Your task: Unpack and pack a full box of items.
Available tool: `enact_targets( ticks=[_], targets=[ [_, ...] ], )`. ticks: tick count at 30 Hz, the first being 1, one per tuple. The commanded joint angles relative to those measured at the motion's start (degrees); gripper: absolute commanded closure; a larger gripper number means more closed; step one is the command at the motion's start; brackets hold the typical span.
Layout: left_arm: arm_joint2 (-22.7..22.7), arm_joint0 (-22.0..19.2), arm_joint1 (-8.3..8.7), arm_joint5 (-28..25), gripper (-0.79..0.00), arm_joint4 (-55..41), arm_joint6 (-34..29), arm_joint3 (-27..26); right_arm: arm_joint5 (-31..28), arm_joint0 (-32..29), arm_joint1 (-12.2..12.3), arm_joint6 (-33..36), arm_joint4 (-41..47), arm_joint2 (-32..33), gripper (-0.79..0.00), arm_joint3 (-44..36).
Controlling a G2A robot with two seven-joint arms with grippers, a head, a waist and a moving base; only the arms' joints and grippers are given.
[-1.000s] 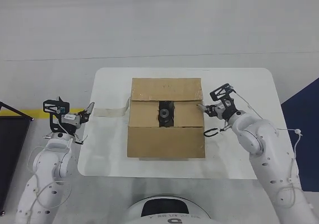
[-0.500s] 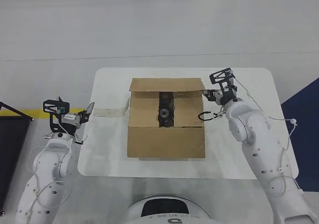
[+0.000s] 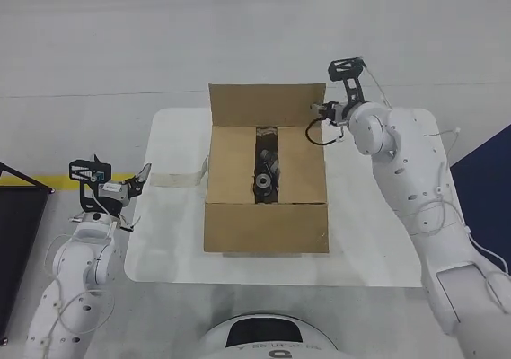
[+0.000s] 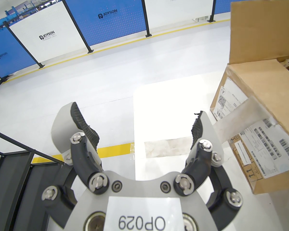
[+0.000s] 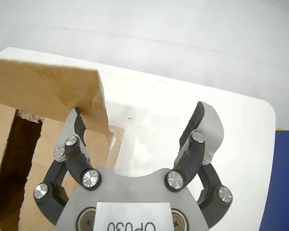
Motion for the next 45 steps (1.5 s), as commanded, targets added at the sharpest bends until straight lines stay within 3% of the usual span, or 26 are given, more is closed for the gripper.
enact_targets(
  ticks=[1, 7, 12, 16, 20, 34, 39, 45],
  targets=[
    [0.0, 0.0, 0.0, 0.0, -0.785, 0.0, 0.0, 0.0, 1.1, 3.2, -1.0, 1.0, 1.3, -2.1, -0.785, 5.5],
    [0.0, 0.0, 0.0, 0.0, -0.785, 0.0, 0.0, 0.0, 2.0, 8.9, -3.5, 3.4, 4.1, -6.7, -0.785, 15.1],
    [0.0, 0.0, 0.0, 0.0, -0.785, 0.0, 0.0, 0.0, 1.7, 9.9, -4.4, 0.8, 5.6, -7.0, -0.785, 16.5],
    [0.0, 0.0, 0.0, 0.0, -0.785, 0.0, 0.0, 0.0, -0.2, 6.7, -3.3, -3.4, 8.2, -2.6, -0.785, 10.7],
    [0.0, 0.0, 0.0, 0.0, -0.785, 0.0, 0.0, 0.0, -7.2, -4.0, -0.4, -4.9, 10.9, 6.5, -0.785, -5.3],
    [0.0, 0.0, 0.0, 0.0, -0.785, 0.0, 0.0, 0.0, -7.2, -4.0, -0.4, -4.9, 10.9, 6.5, -0.785, -5.3],
    [0.0, 0.0, 0.0, 0.0, -0.785, 0.0, 0.0, 0.0, -22.3, -7.4, 0.2, -1.4, 23.3, 8.9, -0.785, -6.9],
    [0.0, 0.0, 0.0, 0.0, -0.785, 0.0, 0.0, 0.0, -38.3, -5.1, 0.2, 15.9, 47.3, 7.2, -0.785, -1.2]
  ],
)
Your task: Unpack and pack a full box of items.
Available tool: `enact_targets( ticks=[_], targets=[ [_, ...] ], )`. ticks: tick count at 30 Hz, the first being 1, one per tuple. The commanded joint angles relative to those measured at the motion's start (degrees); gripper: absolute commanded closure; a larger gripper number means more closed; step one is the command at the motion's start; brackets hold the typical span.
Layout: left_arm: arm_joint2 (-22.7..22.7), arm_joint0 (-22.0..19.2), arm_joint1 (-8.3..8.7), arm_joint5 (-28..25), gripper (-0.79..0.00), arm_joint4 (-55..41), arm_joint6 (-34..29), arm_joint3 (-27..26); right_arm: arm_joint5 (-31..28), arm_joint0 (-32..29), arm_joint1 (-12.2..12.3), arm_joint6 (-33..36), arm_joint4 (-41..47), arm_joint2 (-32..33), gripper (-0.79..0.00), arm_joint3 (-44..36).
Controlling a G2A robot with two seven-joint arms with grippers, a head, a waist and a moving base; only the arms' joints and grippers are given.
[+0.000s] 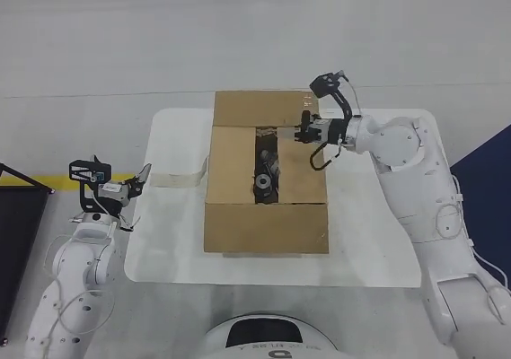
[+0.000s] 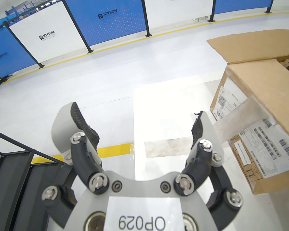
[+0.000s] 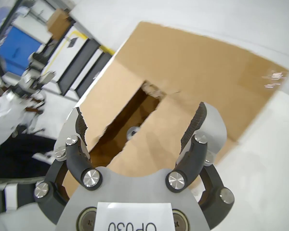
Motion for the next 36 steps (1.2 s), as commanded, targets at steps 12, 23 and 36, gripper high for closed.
enact_targets(
  ticks=[12, 23, 36],
  targets=[
    [0.0, 0.0, 0.0, 0.0, -0.785, 0.0, 0.0, 0.0, -3.1, 15.0, -5.1, 11.6, 18.4, -16.4, -0.785, 25.6],
    [0.0, 0.0, 0.0, 0.0, -0.785, 0.0, 0.0, 0.0, -2.2, 21.6, -11.7, 13.1, 22.0, -27.1, -0.785, 39.5],
    [0.0, 0.0, 0.0, 0.0, -0.785, 0.0, 0.0, 0.0, 1.8, 25.0, -14.1, 18.9, 46.7, -27.3, -0.677, 42.3]
  ],
)
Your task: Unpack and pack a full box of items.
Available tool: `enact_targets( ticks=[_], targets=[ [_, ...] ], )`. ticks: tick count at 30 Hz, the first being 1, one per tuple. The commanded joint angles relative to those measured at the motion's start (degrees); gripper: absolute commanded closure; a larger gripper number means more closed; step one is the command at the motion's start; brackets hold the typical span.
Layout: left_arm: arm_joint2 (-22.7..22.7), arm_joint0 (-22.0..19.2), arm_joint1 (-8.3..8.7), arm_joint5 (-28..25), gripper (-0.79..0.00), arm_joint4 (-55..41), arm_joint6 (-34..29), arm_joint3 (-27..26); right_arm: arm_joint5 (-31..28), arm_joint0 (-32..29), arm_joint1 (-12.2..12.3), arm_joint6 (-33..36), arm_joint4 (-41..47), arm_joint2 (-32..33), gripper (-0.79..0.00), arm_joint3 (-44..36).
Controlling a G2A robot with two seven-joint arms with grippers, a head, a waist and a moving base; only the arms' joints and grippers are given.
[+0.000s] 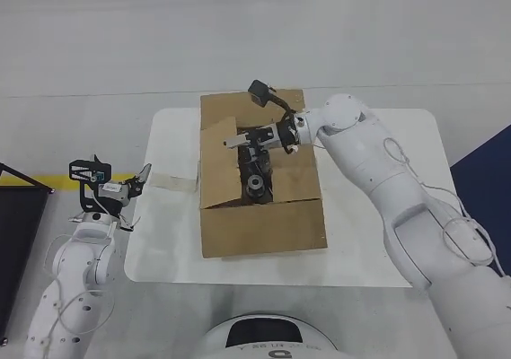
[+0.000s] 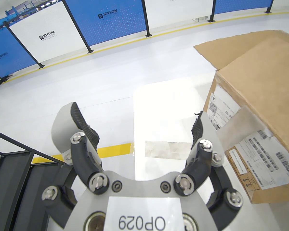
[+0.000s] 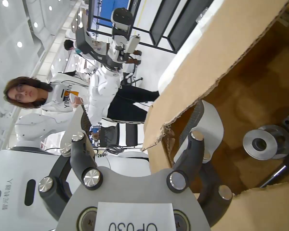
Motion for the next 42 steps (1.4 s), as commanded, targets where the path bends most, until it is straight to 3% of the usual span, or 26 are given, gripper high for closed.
enact_targets(
  ticks=[1, 6, 11, 15, 21, 27, 32, 37, 42],
  targets=[
    [0.0, 0.0, 0.0, 0.0, -0.785, 0.0, 0.0, 0.0, 0.2, 0.3, 0.1, 0.2, 1.5, -0.3, -0.686, -0.5],
    [0.0, 0.0, 0.0, 0.0, -0.785, 0.0, 0.0, 0.0, 1.0, 1.4, -0.2, 1.0, 3.4, -2.1, -0.603, -2.4],
    [0.0, 0.0, 0.0, 0.0, -0.785, 0.0, 0.0, 0.0, 1.4, 3.1, -1.8, 1.4, 3.3, -5.7, -0.582, -3.3],
    [0.0, 0.0, 0.0, 0.0, -0.785, 0.0, 0.0, 0.0, 1.8, 5.1, -4.0, 1.8, 1.8, -9.6, -0.391, -3.5],
    [0.0, 0.0, 0.0, 0.0, -0.785, 0.0, 0.0, 0.0, 1.3, 8.0, -7.9, 1.3, -0.4, -15.3, -0.382, -1.6],
    [0.0, 0.0, 0.0, 0.0, -0.785, 0.0, 0.0, 0.0, 1.9, 9.4, -12.1, 1.9, -8.0, -23.2, -0.339, 0.4],
    [0.0, 0.0, 0.0, 0.0, -0.785, 0.0, 0.0, 0.0, 1.2, 9.5, -15.0, 1.2, -9.3, -27.2, -0.36, 2.6],
    [0.0, 0.0, 0.0, 0.0, -0.785, 0.0, 0.0, 0.0, 0.3, 10.8, -16.4, 0.3, -7.2, -28.5, -0.388, 4.8],
    [0.0, 0.0, 0.0, 0.0, -0.785, 0.0, 0.0, 0.0, -1.6, 12.2, -16.2, -1.6, -4.2, -28.3, -0.4, 7.2]
  ],
)
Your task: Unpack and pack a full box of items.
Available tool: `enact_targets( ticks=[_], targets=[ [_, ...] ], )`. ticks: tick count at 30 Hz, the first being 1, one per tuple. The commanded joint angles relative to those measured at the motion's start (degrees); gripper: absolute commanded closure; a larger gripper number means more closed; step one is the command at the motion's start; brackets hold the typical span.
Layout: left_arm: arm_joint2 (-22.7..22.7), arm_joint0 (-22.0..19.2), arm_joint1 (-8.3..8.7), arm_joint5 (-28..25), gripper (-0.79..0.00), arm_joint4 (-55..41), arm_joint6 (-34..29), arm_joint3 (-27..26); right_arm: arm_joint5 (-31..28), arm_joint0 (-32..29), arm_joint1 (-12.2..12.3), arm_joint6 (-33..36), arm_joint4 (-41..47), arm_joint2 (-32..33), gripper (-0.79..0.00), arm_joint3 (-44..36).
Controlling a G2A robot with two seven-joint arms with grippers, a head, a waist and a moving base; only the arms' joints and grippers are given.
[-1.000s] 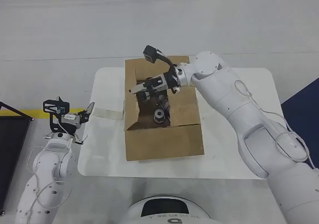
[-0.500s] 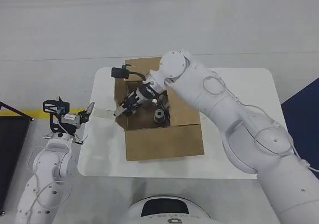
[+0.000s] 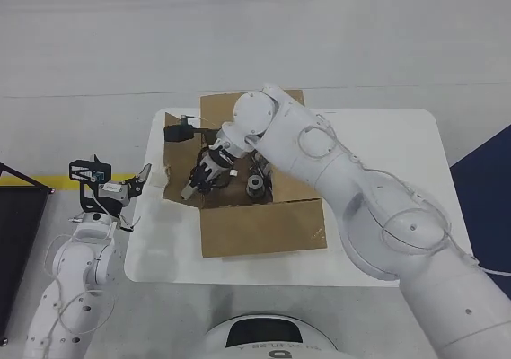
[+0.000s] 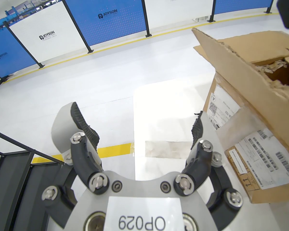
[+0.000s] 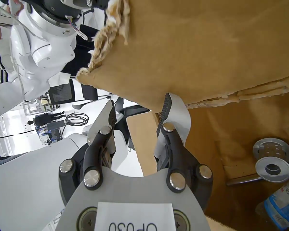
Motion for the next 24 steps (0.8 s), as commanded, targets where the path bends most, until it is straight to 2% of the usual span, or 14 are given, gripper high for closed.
enact_targets(
  ticks=[1, 3, 5, 7, 9, 12, 15, 18, 20, 24],
  targets=[
    [0.0, 0.0, 0.0, 0.0, -0.785, 0.0, 0.0, 0.0, -0.8, 0.5, 0.4, -0.8, 1.0, 0.1, -0.409, 0.5],
    [0.0, 0.0, 0.0, 0.0, -0.785, 0.0, 0.0, 0.0, -2.1, 1.0, 0.8, -2.1, 1.0, -0.1, -0.502, 0.6],
    [0.0, 0.0, 0.0, 0.0, -0.785, 0.0, 0.0, 0.0, -3.3, 1.3, 1.3, -3.3, 1.1, -0.2, -0.533, 0.9],
    [0.0, 0.0, 0.0, 0.0, -0.785, 0.0, 0.0, 0.0, -4.3, 1.5, 1.9, -4.3, 1.4, -0.2, -0.526, 1.2],
    [-0.7, 0.5, -0.11, 0.2, -0.785, -1.4, 2.3, -2.5, -5.6, 1.8, 2.4, -5.6, 0.9, -0.4, -0.499, 1.9],
    [-2.3, 2.9, -0.23, 0.2, -0.785, -3.3, 5.3, -7.9, -7.3, 2.0, 3.4, -7.3, 0.4, -0.4, -0.486, 3.3],
    [-4.1, 5.4, -0.27, -1.4, -0.785, -5.1, 7.2, -13.6, -8.9, 2.0, 4.8, -8.9, 1.2, 0.1, -0.511, 4.1],
    [-4.7, 7.4, -0.24, -2.4, -0.785, -3.1, 6.6, -18.8, -11.7, 2.2, 7.0, -11.7, 1.1, 0.4, -0.579, 3.8],
    [-3.9, 7.2, -0.22, -2.1, -0.785, 0.3, 4.9, -21.3, -14.0, 2.3, 8.9, -14.0, 1.0, 0.6, -0.628, 3.4],
    [1.4, 4.1, -0.44, 2.4, -0.785, 11.6, -0.6, -21.6, -18.7, 2.1, 13.4, -18.6, 0.4, 1.0, -0.628, 3.6]
  ],
)
